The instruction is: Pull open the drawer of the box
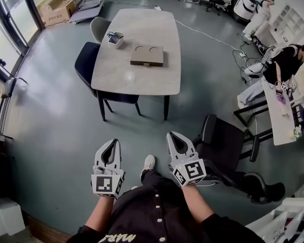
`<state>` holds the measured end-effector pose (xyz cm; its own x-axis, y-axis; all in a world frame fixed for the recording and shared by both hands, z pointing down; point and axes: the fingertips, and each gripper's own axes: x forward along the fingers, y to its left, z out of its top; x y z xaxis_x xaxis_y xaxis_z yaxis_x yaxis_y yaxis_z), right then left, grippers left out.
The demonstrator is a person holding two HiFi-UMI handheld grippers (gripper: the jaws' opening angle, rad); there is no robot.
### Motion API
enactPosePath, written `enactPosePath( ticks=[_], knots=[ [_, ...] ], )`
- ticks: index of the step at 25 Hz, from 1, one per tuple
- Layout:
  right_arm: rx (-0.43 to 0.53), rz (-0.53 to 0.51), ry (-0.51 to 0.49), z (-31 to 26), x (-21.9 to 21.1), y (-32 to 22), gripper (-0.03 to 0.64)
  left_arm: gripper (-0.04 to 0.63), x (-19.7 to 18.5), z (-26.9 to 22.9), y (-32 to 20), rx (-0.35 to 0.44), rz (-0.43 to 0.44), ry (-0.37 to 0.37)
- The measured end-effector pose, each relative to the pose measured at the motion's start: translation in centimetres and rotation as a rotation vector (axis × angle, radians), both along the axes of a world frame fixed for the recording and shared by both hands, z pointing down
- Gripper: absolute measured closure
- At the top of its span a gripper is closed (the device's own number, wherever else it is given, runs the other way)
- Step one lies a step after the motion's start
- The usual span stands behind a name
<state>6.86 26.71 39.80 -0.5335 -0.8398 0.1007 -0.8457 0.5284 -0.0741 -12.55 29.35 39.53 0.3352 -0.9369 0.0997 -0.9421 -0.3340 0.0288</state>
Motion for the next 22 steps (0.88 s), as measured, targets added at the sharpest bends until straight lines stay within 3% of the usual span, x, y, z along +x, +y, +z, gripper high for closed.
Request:
enactPosePath(
  ticks=[10, 16, 22],
  knots=[
    [0.01, -0.02, -0.02, -0.7, 2.4, -10.1, 0.62, 0.578, 1.7, -0.6, -10.2, 0.008, -0.028, -0.008],
    [0.0, -0.037, -0.023, -0.1, 3.1, -13.7, 0.62, 0.578, 2.8, -0.8, -13.3, 0.014, -0.04, -0.004],
    [-0.035, -0.046, -0.03, 0.9, 2.7, -16.0, 0.62, 0.58, 2.8, 0.7, -15.1, -0.03, -0.043, -0.001]
  ],
)
